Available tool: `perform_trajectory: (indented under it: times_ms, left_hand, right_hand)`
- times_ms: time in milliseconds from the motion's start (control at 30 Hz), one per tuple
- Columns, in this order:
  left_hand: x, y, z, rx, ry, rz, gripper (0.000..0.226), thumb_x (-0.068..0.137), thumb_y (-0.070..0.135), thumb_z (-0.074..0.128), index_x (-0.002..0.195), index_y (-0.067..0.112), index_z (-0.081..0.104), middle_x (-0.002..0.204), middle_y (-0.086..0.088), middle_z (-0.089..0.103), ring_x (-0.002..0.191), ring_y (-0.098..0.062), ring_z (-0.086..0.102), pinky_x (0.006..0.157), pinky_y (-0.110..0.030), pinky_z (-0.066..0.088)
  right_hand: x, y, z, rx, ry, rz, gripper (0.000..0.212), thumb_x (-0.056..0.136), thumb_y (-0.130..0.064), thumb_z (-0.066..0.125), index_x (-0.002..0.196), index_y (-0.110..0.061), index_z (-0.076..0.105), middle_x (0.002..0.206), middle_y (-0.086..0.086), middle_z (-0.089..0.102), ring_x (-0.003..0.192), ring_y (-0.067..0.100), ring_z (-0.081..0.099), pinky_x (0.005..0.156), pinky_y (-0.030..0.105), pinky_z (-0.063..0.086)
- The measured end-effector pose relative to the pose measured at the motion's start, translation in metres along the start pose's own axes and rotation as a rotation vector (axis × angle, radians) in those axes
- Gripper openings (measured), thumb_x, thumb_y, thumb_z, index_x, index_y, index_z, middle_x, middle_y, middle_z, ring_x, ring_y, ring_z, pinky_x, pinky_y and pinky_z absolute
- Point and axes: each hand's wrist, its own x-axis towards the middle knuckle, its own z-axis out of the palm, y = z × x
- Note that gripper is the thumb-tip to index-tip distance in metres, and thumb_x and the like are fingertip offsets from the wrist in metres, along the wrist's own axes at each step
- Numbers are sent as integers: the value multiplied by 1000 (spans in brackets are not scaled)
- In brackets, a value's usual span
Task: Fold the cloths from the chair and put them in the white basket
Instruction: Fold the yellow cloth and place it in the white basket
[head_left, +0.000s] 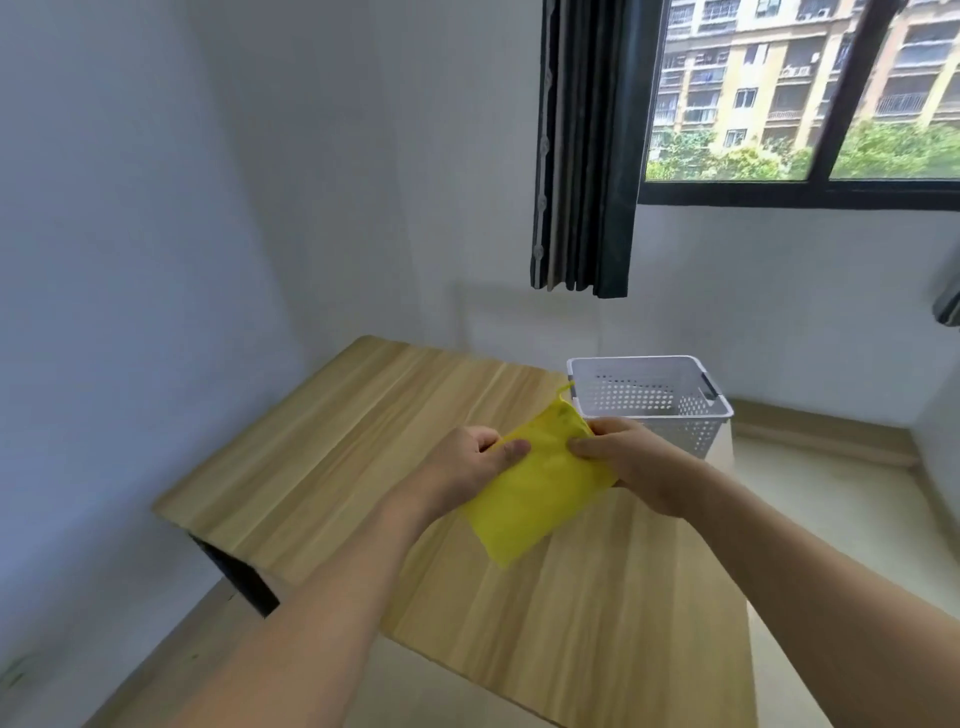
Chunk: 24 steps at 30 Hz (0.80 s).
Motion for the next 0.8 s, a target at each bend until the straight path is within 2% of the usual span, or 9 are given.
perform_trajectory:
  times_ms: [67, 133, 233, 333, 467, 533, 667, 800]
  left_hand:
    - [27, 7, 30, -18, -46, -8, 47, 77, 53, 68, 86, 7, 63, 72, -1, 61, 65, -15, 59, 62, -31, 45]
    - [53, 16, 63, -25, -78, -27, 42, 78, 52, 68, 92, 12, 66, 80, 0, 69, 72, -16, 66, 68, -35, 51]
    - [93, 28, 115, -31, 17, -63, 42, 73, 61, 62, 93, 24, 68, 88, 2, 74, 83, -20, 70, 82, -45, 54]
    - [126, 53, 152, -82, 93, -110, 20, 91, 44, 56, 99, 28, 65, 91, 9, 73, 84, -12, 69, 88, -44, 54]
    - [167, 89, 172, 74, 173, -171, 23, 98, 38, 44, 111, 22, 55, 105, 3, 65, 96, -18, 62, 88, -38, 48]
    - [197, 104, 175, 100, 207, -158, 22, 98, 32, 45, 113, 20, 54, 110, -1, 63, 99, -21, 60, 86, -38, 47]
    - [271, 121, 182, 161, 235, -165, 10, 93, 26, 48, 89, 18, 54, 91, -5, 62, 87, -26, 60, 73, -37, 45]
    - [360, 100, 203, 150, 266, -293, 17, 87, 17, 48, 70, 14, 48, 71, -3, 50, 69, -24, 49, 59, -31, 35]
  right_hand:
    - [19, 14, -34, -44, 6, 5, 24, 94, -14, 55, 116, -9, 62, 112, 9, 67, 104, 26, 63, 91, 39, 50]
    - [39, 24, -75, -80, 1, 0, 15, 94, -15, 55, 107, -12, 63, 107, 8, 66, 96, 23, 61, 83, 35, 49]
    - [73, 31, -136, -218, -16, -17, 8, 94, -20, 56, 96, -15, 62, 98, 7, 63, 85, 19, 58, 72, 30, 46]
    - [103, 19, -185, -327, -56, -80, 11, 95, -20, 54, 99, -13, 61, 95, 5, 61, 86, 18, 55, 76, 31, 45]
    - [143, -8, -225, -563, -46, -205, 9, 94, -19, 50, 97, -15, 59, 91, 3, 57, 86, 20, 51, 67, 29, 40]
    - [167, -23, -243, -627, -3, -284, 16, 94, -16, 49, 105, -12, 60, 98, 6, 59, 90, 23, 52, 71, 31, 42]
    - [222, -35, -281, -773, 61, -403, 23, 94, -14, 46, 112, -13, 60, 99, 4, 58, 89, 21, 51, 71, 28, 38]
    - [309, -11, -313, -855, 25, -396, 25, 95, -14, 45, 115, -10, 58, 109, 7, 61, 102, 27, 55, 76, 30, 40]
